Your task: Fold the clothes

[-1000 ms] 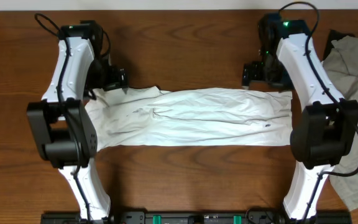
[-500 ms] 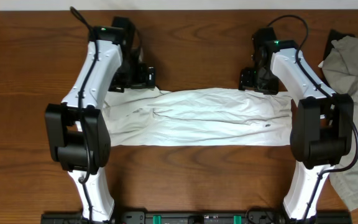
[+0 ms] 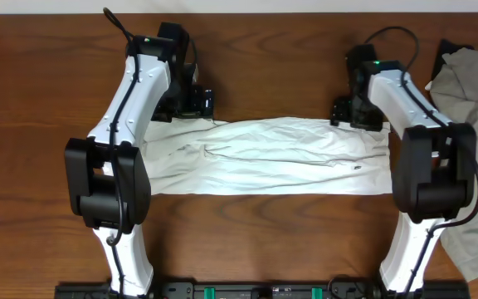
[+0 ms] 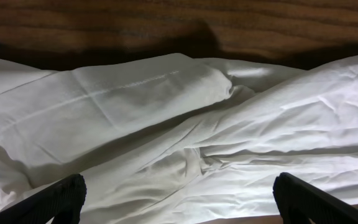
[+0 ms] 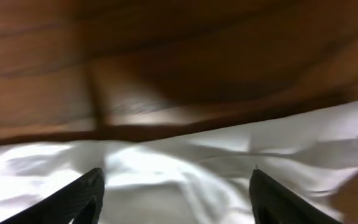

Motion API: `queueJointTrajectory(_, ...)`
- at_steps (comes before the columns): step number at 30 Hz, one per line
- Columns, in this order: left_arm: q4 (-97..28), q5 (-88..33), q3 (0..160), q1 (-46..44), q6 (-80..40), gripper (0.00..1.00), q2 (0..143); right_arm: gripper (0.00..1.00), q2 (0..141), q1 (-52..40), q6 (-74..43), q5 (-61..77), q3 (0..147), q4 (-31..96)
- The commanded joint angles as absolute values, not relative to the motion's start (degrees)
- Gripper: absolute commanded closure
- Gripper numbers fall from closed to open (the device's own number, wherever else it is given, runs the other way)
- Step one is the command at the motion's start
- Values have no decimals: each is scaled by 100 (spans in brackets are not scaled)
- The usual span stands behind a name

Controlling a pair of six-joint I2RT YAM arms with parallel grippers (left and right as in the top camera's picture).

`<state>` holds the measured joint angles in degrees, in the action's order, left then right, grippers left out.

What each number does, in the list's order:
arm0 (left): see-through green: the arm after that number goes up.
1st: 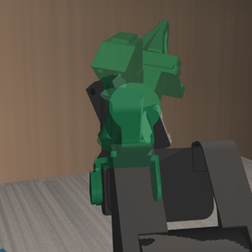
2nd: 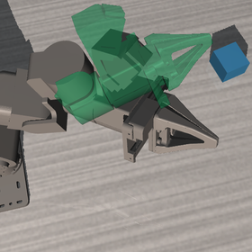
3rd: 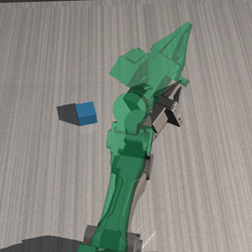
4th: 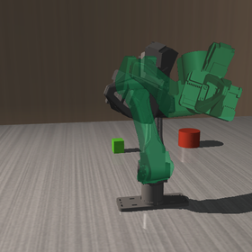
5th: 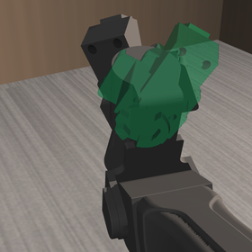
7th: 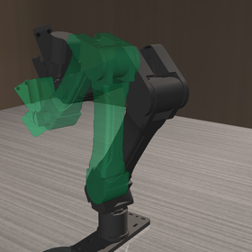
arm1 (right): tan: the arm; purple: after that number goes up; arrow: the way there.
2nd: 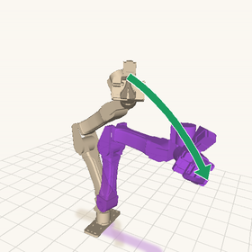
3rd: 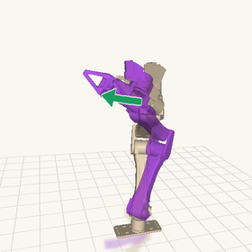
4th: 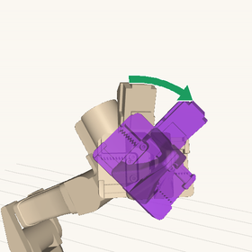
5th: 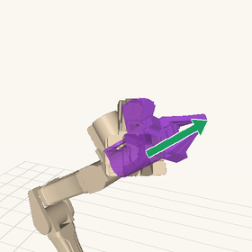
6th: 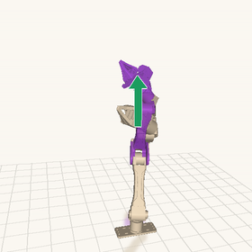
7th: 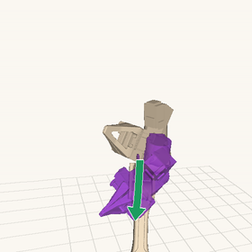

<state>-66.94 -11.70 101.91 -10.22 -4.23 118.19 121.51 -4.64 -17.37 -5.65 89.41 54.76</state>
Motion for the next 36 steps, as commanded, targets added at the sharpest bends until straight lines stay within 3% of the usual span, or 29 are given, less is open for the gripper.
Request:
queueJointTrajectory(1, -6689, -1203, 10147, -1033, -366, 2, 11810, 30, 12199, -336, -1546, -532, 8831, 5446)
queueJointTrajectory(12, -6652, -1201, 10147, -1037, -366, 2, 11813, 43, 12199, -381, -1490, -183, 8517, 5196)
queueJointTrajectory(17, -6652, -1201, 10147, -1037, -366, 2, 11813, 69, 12199, -381, -1492, -165, 8475, 5203)
queueJointTrajectory(20, -6652, -1201, 10147, -1037, -366, 2, 11813, 97, 12199, -381, -1540, -174, 8475, 5214)
queueJointTrajectory(36, -6672, -1199, 10147, -1037, -364, 2, 11815, 99, 11858, -290, -1734, -757, 8783, 6029)
